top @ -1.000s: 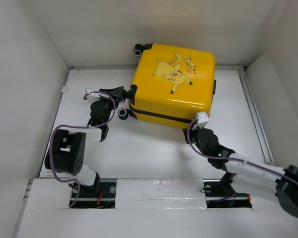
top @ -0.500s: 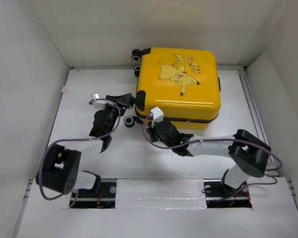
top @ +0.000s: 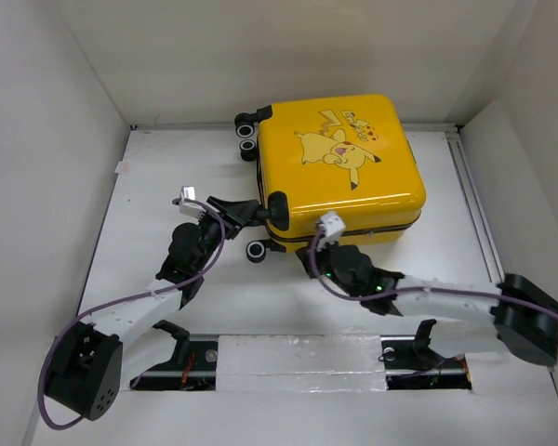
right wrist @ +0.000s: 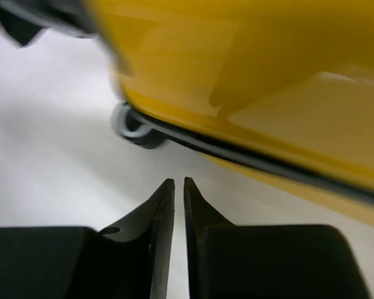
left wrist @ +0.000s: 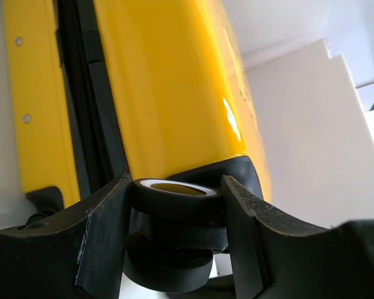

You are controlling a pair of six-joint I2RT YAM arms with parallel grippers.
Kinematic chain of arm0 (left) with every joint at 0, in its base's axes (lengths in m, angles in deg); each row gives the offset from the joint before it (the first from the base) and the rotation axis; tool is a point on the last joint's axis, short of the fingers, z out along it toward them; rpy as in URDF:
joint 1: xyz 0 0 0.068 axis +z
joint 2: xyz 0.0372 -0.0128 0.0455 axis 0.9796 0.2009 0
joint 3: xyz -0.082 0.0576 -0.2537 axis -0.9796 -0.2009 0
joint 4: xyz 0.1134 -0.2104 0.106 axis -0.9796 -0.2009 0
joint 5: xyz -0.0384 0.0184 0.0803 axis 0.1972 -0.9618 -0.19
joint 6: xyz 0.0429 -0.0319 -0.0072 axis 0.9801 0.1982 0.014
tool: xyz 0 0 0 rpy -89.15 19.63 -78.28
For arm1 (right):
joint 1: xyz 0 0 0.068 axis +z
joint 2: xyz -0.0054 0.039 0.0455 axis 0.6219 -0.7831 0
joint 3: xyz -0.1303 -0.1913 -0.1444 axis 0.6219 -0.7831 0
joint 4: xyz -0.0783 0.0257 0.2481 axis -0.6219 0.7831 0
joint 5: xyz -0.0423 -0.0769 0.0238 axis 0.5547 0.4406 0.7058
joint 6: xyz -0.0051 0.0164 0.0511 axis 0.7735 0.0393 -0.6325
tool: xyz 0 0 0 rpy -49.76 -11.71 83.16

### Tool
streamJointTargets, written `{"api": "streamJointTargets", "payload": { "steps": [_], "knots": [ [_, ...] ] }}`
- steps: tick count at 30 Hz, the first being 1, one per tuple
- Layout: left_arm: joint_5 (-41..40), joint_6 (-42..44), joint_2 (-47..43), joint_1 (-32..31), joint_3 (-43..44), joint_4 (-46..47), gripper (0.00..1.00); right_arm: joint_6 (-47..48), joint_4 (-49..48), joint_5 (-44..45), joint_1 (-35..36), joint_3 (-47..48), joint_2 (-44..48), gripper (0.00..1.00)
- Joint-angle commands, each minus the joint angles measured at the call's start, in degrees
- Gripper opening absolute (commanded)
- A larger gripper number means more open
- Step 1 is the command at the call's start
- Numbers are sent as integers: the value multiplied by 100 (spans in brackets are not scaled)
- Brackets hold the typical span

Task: Pack the luggage

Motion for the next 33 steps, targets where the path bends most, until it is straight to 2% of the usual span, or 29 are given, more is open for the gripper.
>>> {"api": "streamJointTargets", "payload": {
  "steps": [1, 2, 3, 5, 6, 10, 11, 15, 17, 19, 23, 27, 30, 33],
  "knots": [
    [-212, 144, -244, 36, 207, 600, 0, -671, 424, 989, -245, -966, 1200, 19],
    [-212, 144, -191, 36, 207, 662, 0, -785, 617, 1105, -332, -1135, 1525, 28],
    [-212, 144, -60, 36, 207, 663, 0, -969, 976, 1176, -464, -1285, 2190, 32],
    [-107, 144, 64, 36, 207, 715, 0, -1024, 1181, 1055, -980, -1688, 2835, 41],
    [-106, 144, 64, 88, 207, 777, 0, -1024, 1242, 958, -1201, -1813, 3439, 43],
    [-106, 30, 196, 89, 232, 927, 0, -1024, 1410, 18, -2361, -2165, 4479, 52],
    [-54, 30, 266, 89, 285, 927, 0, -902, 1497, -401, -2825, -2078, 4482, 54],
    [-54, 30, 266, 89, 216, 996, 0, -524, 1550, -1342, -3766, -1675, 3983, 57],
    [-54, 30, 266, 89, 216, 997, 0, -322, 1542, -1713, -4023, -1551, 3465, 57],
    [-114, 100, 214, 89, 268, 848, 0, -180, 1262, -2285, -4269, -1550, 3243, 53],
    [-168, 100, 214, 89, 216, 971, 0, 75, 1006, -2611, -4323, -1497, 3251, 47],
    [-45, 100, 372, 142, 286, 971, 0, 75, 1058, -2742, -4323, -1699, 3619, 47],
    [7, 100, 372, 142, 216, 1094, 0, 14, 1488, -2647, -4323, -1874, 3953, 47],
    [8, 100, 425, 142, 277, 1041, 0, -66, 1489, -2647, -4323, -1946, 4358, 52]
  ]
}}
